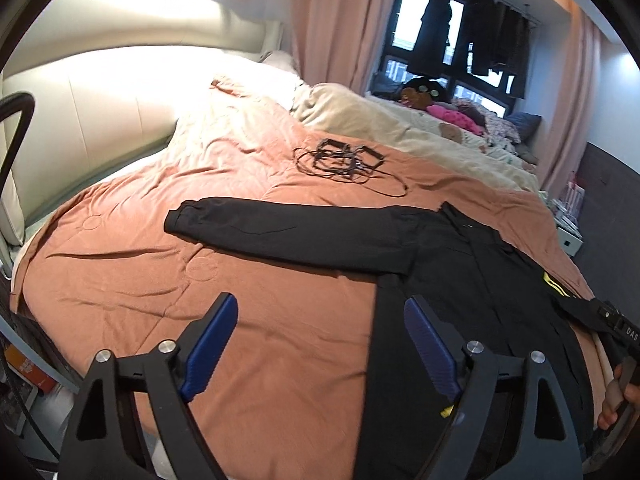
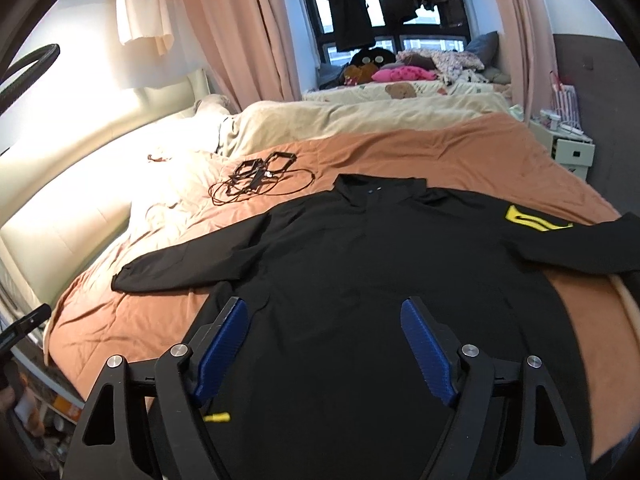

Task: Fold large clothes
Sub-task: 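Lower the left tool to the black jacket's sleeve and grasp its cuff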

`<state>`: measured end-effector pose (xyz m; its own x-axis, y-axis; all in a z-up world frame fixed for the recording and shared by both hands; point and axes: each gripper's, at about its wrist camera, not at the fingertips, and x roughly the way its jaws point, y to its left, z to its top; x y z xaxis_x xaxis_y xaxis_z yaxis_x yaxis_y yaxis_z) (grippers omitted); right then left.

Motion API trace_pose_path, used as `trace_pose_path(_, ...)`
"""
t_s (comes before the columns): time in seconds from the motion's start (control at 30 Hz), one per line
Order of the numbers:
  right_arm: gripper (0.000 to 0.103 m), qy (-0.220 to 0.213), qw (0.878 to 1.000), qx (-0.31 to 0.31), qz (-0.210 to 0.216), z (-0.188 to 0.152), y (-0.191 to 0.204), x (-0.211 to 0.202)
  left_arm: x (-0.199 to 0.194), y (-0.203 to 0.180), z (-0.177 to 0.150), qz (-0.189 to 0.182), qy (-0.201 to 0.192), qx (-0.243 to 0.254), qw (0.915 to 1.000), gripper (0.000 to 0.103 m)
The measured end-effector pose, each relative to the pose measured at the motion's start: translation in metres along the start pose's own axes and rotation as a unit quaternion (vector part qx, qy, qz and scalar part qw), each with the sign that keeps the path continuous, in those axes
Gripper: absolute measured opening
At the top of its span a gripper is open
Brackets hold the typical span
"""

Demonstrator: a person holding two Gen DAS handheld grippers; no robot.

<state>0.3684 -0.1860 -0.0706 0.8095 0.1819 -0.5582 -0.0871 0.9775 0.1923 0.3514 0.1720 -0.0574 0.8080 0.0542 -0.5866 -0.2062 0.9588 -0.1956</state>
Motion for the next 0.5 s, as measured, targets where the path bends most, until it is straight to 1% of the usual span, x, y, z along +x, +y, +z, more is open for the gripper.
trace_pose_path(0.1,0.079,0.011,1.000,0.008,0.007,0.006,0.007,0.028,0.023,0.010,0.010,0.013,0.011,-0.006,0.9998,0.087)
trace_pose_path(0.23,0.087,0.025,0.999,0.022,0.012,0.011,0.014,0.061,0.055,0.022,0.022,0.029,0.027,-0.017,0.9991,0.087)
trace_pose_path(0.33,0.089,0.034,0.999,0.030,0.018,0.016,0.020,0.088,0.080,0.031,0.032,0.038,0.031,-0.021,0.9986,0.094)
trace_pose_path(0.4,0.089,0.048,0.998,0.035,0.022,0.019,0.024,0.108,0.098,0.040,0.038,0.045,0.034,-0.026,0.9981,0.094)
trace_pose_path(0.5,0.089,0.063,0.997,0.046,0.027,0.022,0.028,0.135,0.122,0.054,0.045,0.041,0.043,-0.039,0.9975,0.094)
